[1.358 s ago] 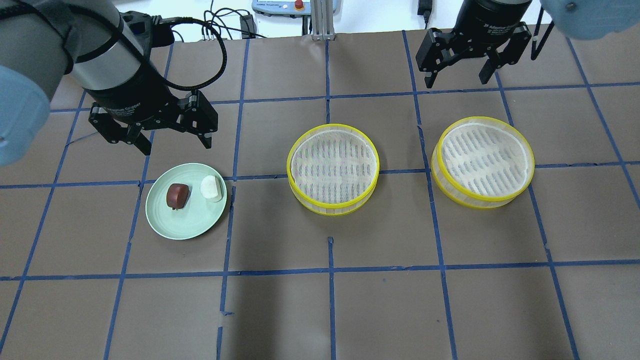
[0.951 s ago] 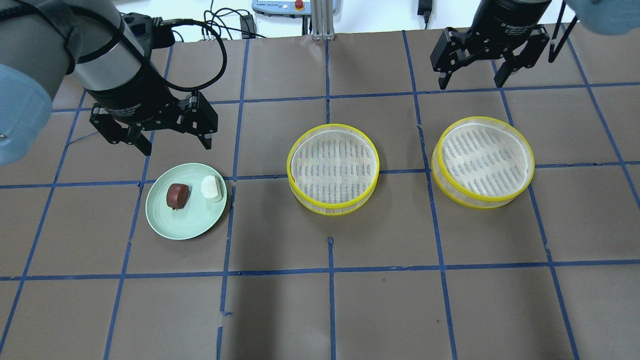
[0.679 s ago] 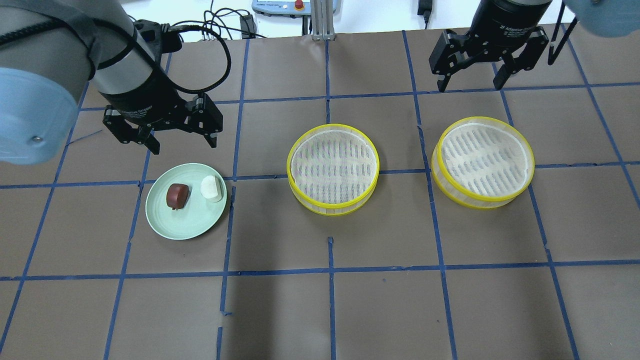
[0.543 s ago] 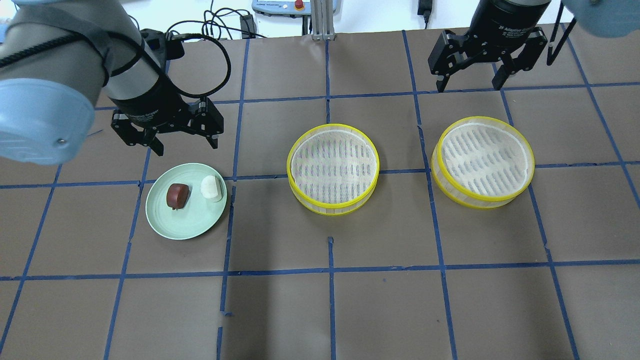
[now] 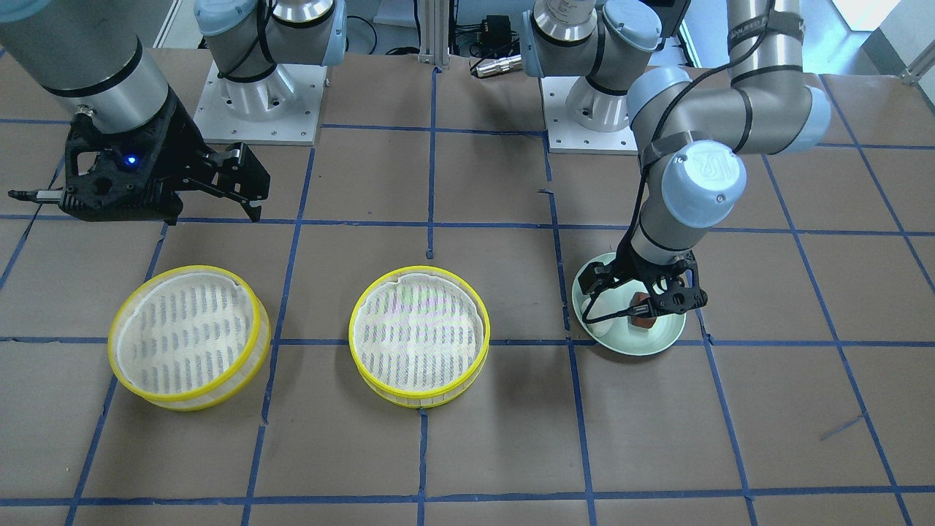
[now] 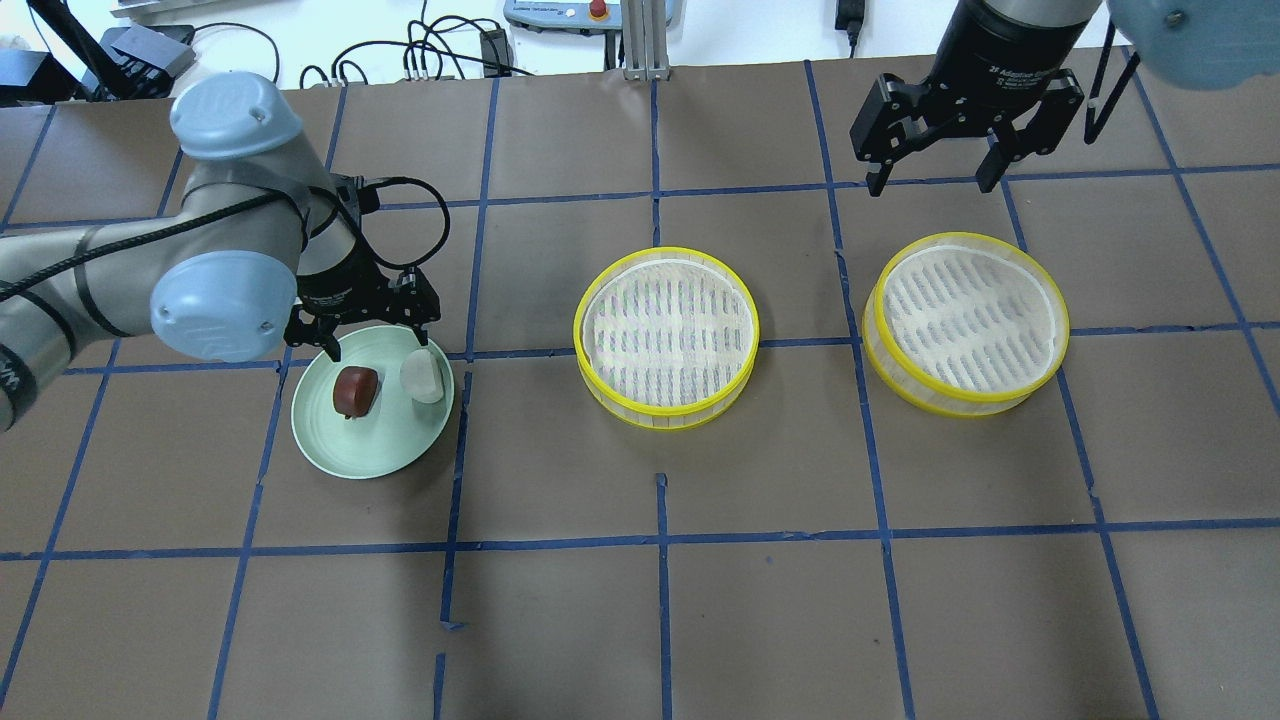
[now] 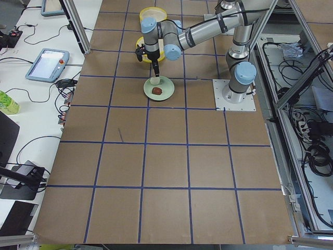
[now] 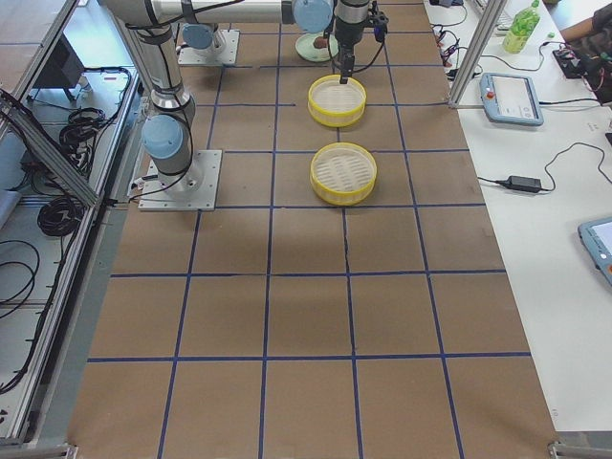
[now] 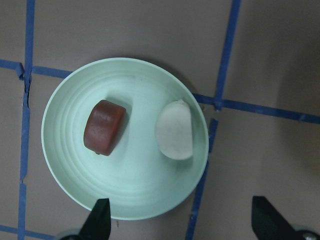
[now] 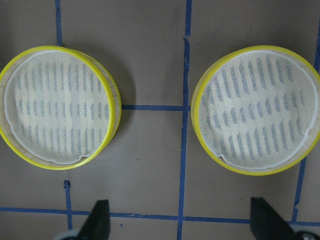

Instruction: Stack buns with steamer

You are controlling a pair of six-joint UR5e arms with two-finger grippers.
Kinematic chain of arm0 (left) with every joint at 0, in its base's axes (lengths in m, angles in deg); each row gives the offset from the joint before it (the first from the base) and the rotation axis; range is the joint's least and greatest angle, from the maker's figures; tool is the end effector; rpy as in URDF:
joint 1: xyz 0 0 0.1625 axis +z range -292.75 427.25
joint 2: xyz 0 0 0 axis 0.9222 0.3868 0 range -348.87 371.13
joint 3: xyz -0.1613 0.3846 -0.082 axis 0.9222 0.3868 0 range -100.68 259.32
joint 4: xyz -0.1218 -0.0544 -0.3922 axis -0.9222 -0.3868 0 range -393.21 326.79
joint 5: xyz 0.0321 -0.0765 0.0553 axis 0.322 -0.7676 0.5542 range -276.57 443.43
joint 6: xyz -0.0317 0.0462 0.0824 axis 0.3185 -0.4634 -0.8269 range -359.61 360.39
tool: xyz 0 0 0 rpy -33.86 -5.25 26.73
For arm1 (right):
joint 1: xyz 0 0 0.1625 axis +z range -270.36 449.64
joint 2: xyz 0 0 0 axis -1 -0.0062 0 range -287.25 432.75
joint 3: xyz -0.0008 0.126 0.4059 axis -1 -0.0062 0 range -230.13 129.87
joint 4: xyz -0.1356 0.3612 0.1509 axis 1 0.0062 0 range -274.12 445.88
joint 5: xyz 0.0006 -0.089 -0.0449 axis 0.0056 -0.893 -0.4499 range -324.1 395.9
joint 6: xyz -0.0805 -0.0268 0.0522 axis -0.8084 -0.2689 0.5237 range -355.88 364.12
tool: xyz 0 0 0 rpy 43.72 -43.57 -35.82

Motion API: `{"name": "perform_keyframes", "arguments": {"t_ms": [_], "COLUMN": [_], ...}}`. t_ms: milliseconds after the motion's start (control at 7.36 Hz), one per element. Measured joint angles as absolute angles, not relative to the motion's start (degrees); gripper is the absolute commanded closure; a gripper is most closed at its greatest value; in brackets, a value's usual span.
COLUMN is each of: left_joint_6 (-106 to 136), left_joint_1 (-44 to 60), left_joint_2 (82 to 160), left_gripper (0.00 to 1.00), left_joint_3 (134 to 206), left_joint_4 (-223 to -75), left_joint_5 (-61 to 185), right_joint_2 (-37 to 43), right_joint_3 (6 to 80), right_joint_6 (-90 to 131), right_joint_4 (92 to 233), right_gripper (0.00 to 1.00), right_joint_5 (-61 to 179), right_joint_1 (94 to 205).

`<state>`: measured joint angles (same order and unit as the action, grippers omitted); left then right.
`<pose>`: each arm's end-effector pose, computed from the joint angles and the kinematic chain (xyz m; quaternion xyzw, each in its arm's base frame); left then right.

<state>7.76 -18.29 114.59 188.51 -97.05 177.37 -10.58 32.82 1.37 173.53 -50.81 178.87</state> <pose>-0.0859 -0.5253 0.2542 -0.1010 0.9927 0.0557 0.0358 0.1317 -0.5396 0.4845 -0.0167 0.9993 0.0163 0.0292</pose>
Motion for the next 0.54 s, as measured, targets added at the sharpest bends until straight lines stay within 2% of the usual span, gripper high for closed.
{"name": "perform_keyframes", "arguments": {"t_ms": [136,272,543], "left_joint_6": [7.8,7.7,7.7], "left_joint_1": [-18.2,-18.2,-18.3], "left_joint_2": [116.7,118.1,119.6], "left_gripper": [0.12,0.27,0.77], "left_joint_3": [189.4,190.0,190.3], "left_joint_4": [-95.6,-94.5,-92.7], "left_joint_5": [177.1,176.4,175.8], "right_joint_2": [-10.4,-10.4,-10.9], "right_joint_3": [33.6,34.7,36.6], "right_joint_6": [1.2,1.2,2.2], "right_joint_4": [174.8,176.5,178.3], "right_gripper": [0.0,0.0,0.0], "right_joint_5": [-50.9,-50.4,-49.4], "right_joint_1": [178.9,179.0,179.1]}}
